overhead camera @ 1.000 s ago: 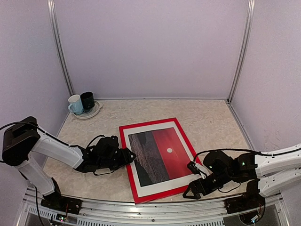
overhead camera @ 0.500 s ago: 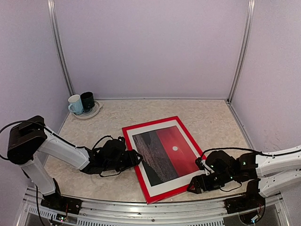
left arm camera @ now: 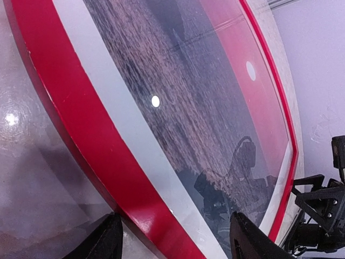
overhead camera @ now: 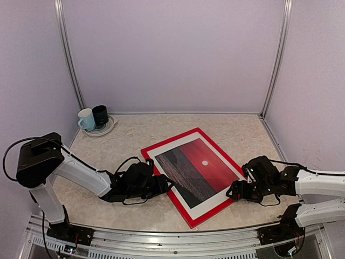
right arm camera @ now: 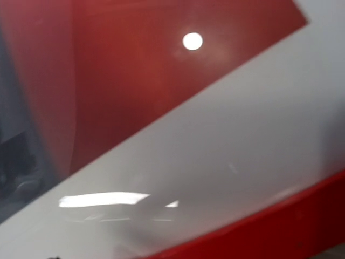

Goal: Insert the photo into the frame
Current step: Place the photo frame at the center of the board.

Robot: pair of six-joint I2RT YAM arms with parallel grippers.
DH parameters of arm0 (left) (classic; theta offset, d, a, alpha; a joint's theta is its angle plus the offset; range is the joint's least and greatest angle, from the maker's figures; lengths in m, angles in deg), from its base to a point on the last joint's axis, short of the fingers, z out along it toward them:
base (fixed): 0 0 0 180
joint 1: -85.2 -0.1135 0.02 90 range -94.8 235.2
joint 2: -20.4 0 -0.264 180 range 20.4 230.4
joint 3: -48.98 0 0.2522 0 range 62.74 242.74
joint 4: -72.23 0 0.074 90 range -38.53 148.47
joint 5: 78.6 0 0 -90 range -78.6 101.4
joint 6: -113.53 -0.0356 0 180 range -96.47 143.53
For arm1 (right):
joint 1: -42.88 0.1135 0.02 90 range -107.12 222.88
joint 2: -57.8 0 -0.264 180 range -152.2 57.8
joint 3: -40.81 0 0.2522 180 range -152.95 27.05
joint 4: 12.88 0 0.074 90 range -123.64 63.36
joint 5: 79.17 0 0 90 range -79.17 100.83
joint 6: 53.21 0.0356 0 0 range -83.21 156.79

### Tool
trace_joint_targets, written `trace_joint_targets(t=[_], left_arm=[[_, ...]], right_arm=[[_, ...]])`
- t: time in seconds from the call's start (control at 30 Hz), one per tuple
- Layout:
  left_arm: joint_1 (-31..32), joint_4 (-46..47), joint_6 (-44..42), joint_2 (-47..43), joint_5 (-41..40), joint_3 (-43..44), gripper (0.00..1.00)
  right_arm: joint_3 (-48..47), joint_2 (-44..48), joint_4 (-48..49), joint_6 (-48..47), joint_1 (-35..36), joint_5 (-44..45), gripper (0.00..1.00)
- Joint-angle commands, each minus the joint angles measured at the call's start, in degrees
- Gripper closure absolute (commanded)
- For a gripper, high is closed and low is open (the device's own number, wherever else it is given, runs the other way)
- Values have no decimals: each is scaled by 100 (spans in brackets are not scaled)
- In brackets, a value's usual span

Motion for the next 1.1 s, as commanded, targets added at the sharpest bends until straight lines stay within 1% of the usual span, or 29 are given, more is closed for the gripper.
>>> trace_joint_targets(t=[0.0,0.1,0.23,0.4,0.6,0.8,1.07], left_arm=[[81,-168,19,264,233,101,33],[85,-195,-8,253,216,120,32],[88,-344,-91,97,115,99,33],[85,-563,-190,-398,-186,-98,32],[121,-964,-313,-1123,-561,-288,32],[171,-1414,-410,-1793,-964,-455,32],[172,-2126,-490,-2857,-1544,-697,32]], right_arm=[[-213,-461,305,-515,-457,-94,11],[-323,-802,499,-640,-643,-104,15],[-476,-1113,561,-763,-806,-64,24],[-700,-1429,521,-969,-1011,64,35],[-986,-1874,576,-1167,-1316,99,41],[-1392,-2335,596,-1388,-1396,99,45],[-2036,-2986,346,-2152,-1432,74,51]])
